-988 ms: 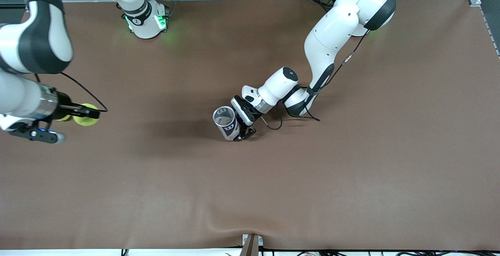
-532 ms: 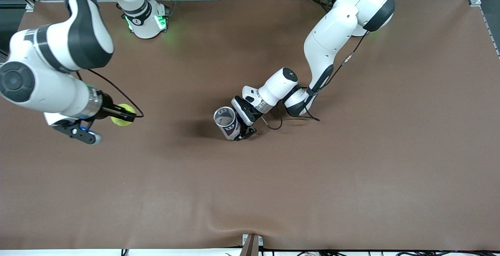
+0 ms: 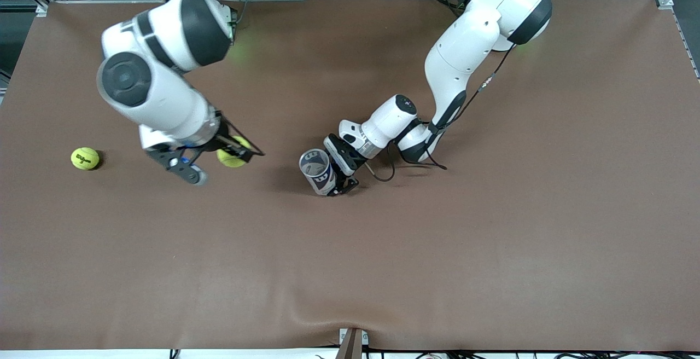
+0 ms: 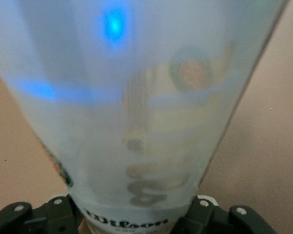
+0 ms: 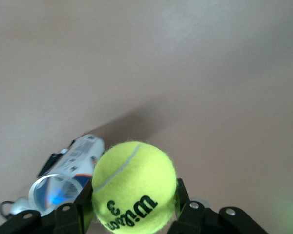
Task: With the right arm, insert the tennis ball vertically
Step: 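Move the ball over the can opening and lower it in with the right gripper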
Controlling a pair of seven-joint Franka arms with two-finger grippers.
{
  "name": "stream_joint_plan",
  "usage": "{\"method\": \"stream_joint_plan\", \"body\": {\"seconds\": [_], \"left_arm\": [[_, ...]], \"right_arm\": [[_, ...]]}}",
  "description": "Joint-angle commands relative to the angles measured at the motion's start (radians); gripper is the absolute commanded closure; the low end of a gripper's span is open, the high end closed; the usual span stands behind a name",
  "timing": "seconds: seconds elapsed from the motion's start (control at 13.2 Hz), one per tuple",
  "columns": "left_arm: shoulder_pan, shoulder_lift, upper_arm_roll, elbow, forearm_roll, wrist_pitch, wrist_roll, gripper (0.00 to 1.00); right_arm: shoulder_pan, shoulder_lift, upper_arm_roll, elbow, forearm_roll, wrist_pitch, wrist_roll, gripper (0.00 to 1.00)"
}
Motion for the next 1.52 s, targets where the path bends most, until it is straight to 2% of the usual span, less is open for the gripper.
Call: {"method": "stream_joint_plan", "body": {"seconds": [0.0, 0.46, 1.06, 1.14, 1.22, 1.37, 1.44], "left_arm": [[-0.019, 0.013, 0.001, 0.007, -0.020, 0.021, -0.011, 0.24], [-0.024, 0.017, 0.001, 0.008, -0.021, 0.021, -0.011, 0.24], [-0.021, 0.013, 0.001, 0.013, -0.018, 0.021, -0.011, 0.23], [-0.020, 0.015, 0.001, 0.013, -0.018, 0.022, -0.011, 0.23], [-0.020, 0.015, 0.001, 0.013, -0.018, 0.021, -0.011, 0.23], [-0.019, 0.013, 0.001, 0.013, -0.018, 0.021, -0.011, 0.23], [-0.019, 0.013, 0.001, 0.013, -0.018, 0.021, -0.011, 0.22]], "right_arm": [[0.090, 0.056, -0.013, 0.043, 0.006, 0.043, 0.124, 1.00], [0.176, 0.129, -0.013, 0.043, 0.005, 0.162, 0.270, 1.00], [0.210, 0.175, -0.013, 0.043, 0.003, 0.197, 0.338, 1.00], [0.207, 0.176, -0.013, 0.043, 0.006, 0.203, 0.338, 0.92], [0.202, 0.176, -0.013, 0.045, 0.006, 0.205, 0.336, 0.65], [0.188, 0.176, -0.014, 0.053, 0.008, 0.205, 0.329, 0.27], [0.181, 0.176, -0.014, 0.054, 0.009, 0.203, 0.329, 0.17]]}}
